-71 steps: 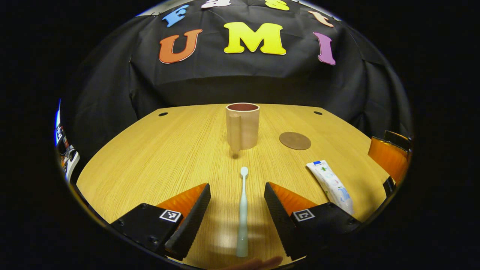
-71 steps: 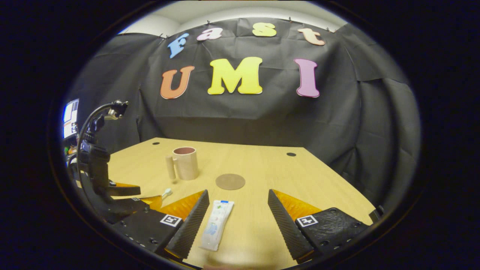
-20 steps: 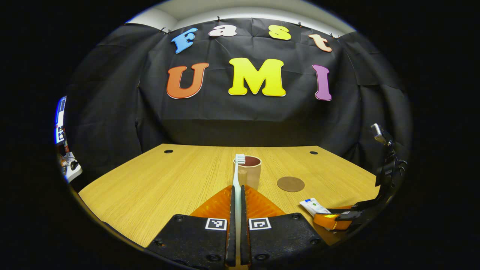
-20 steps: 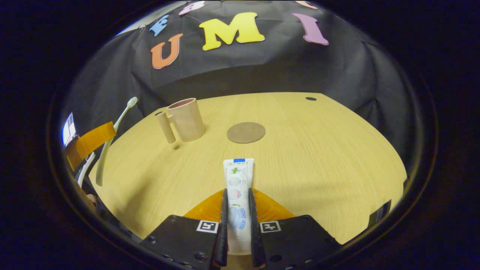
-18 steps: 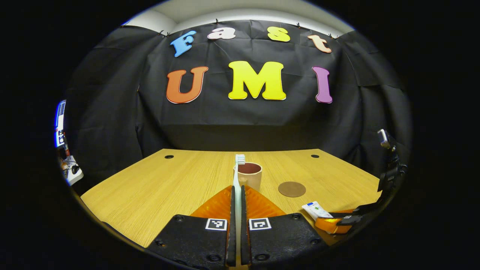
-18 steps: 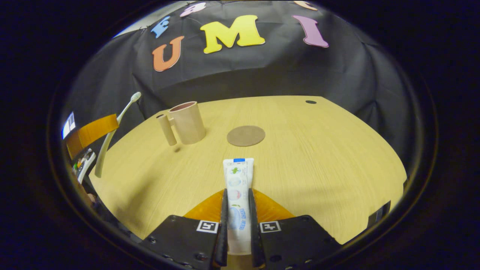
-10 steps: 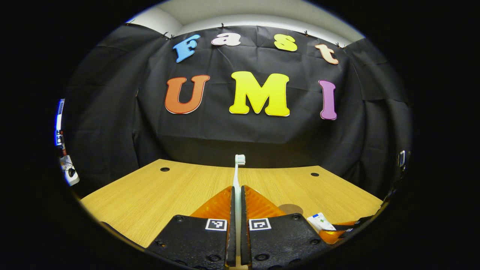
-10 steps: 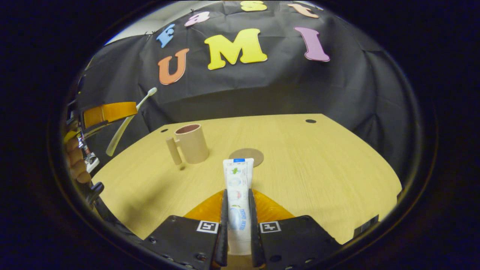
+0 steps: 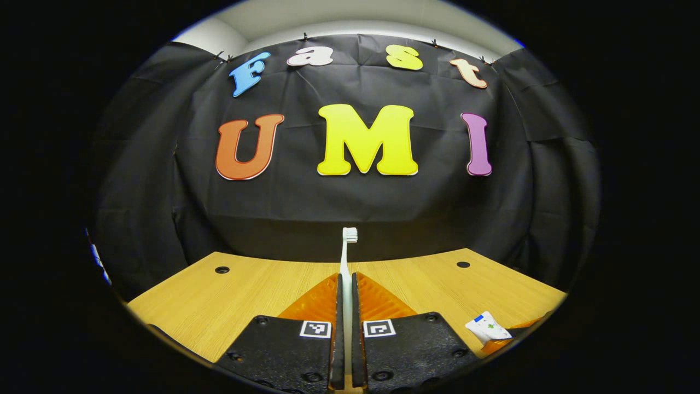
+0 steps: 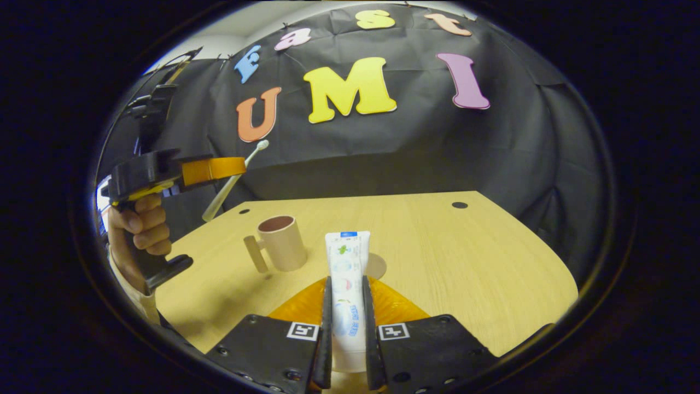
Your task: Put the toothbrush and toothpaste on the desktop into the cup, then pick up the cup and place it on the coaster on the desktop.
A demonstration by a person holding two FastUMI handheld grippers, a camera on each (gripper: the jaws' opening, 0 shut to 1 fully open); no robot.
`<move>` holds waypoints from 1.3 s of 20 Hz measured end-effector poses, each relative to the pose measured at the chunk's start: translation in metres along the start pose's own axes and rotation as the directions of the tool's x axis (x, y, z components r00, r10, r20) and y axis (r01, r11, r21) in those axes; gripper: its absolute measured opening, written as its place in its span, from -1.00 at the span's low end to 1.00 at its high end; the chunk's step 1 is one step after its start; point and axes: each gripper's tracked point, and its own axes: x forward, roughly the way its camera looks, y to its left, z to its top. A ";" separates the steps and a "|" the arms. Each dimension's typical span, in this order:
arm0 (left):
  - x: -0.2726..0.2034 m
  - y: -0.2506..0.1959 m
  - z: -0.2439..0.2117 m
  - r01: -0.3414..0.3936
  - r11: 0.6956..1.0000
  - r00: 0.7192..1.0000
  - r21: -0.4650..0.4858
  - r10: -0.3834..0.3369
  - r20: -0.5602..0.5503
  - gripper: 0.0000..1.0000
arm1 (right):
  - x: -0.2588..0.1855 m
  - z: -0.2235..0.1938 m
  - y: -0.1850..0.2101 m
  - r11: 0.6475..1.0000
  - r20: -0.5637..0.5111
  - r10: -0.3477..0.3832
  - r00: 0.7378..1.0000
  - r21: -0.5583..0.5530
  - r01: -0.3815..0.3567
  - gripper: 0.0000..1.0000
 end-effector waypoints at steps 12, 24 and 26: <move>0.047 0.006 -0.009 -0.014 0.999 0.998 -0.038 0.012 -0.057 -0.79 | 0.030 0.001 -0.010 1.000 -0.009 0.007 1.000 0.017 -0.007 -0.50; 0.034 0.016 -0.045 -0.033 0.997 0.987 -0.076 0.021 -0.160 0.19 | 0.029 0.007 -0.003 1.000 0.005 -0.009 1.000 0.005 0.009 -0.51; 0.027 0.010 -0.033 0.002 1.000 0.996 -0.010 -0.003 -0.091 0.60 | 0.030 0.015 0.003 1.000 0.019 -0.010 1.000 -0.003 0.010 -0.51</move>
